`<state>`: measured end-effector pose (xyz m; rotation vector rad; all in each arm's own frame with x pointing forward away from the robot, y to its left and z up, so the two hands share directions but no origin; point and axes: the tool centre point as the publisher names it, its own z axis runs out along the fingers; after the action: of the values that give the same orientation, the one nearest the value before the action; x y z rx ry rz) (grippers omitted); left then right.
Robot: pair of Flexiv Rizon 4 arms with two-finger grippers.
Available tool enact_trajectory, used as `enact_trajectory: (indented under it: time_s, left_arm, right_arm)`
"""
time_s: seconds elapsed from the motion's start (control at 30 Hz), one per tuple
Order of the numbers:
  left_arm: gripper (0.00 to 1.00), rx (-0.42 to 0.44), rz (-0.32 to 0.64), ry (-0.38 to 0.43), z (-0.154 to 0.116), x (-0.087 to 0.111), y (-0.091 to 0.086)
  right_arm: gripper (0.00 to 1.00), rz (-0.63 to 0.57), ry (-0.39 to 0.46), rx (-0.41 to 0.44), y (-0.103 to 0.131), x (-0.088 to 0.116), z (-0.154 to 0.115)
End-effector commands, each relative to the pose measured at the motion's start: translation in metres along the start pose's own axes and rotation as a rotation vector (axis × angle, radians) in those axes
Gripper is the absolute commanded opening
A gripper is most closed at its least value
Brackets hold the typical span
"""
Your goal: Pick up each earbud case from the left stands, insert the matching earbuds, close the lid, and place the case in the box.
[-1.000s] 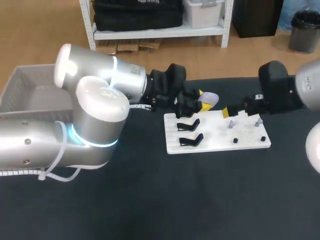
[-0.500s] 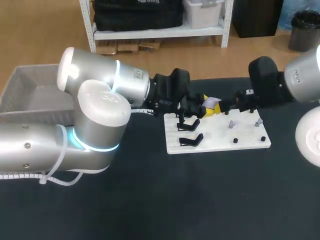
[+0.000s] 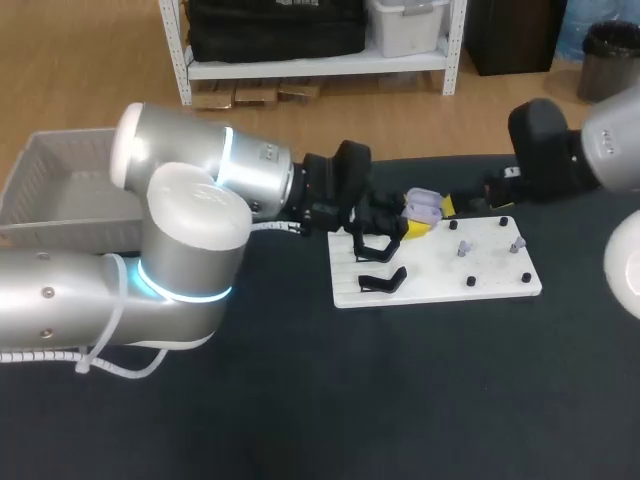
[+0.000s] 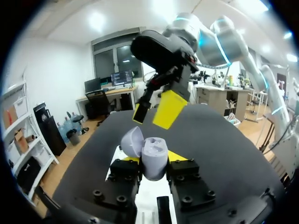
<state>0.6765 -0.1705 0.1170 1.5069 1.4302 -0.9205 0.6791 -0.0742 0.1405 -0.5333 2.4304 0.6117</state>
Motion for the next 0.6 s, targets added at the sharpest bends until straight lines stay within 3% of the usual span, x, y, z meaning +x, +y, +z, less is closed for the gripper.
enact_trajectory:
  time_s: [0.03, 0.17, 0.6]
  left_arm:
    - [0.00, -0.012, -0.001, -0.082, -0.006, -0.001, 0.000]
    - [0.00, -0.012, -0.019, -0.156, -0.008, -0.009, 0.000]
    - [0.00, -0.006, -0.023, -0.296, -0.017, -0.026, -0.001]
  right_arm:
    - [1.00, -0.056, 0.002, 0.152, -0.010, 0.013, -0.022]
    - [1.00, -0.098, 0.069, 0.253, -0.029, 0.022, -0.031]
    - [1.00, -0.140, 0.202, 0.371, -0.066, 0.050, -0.026]
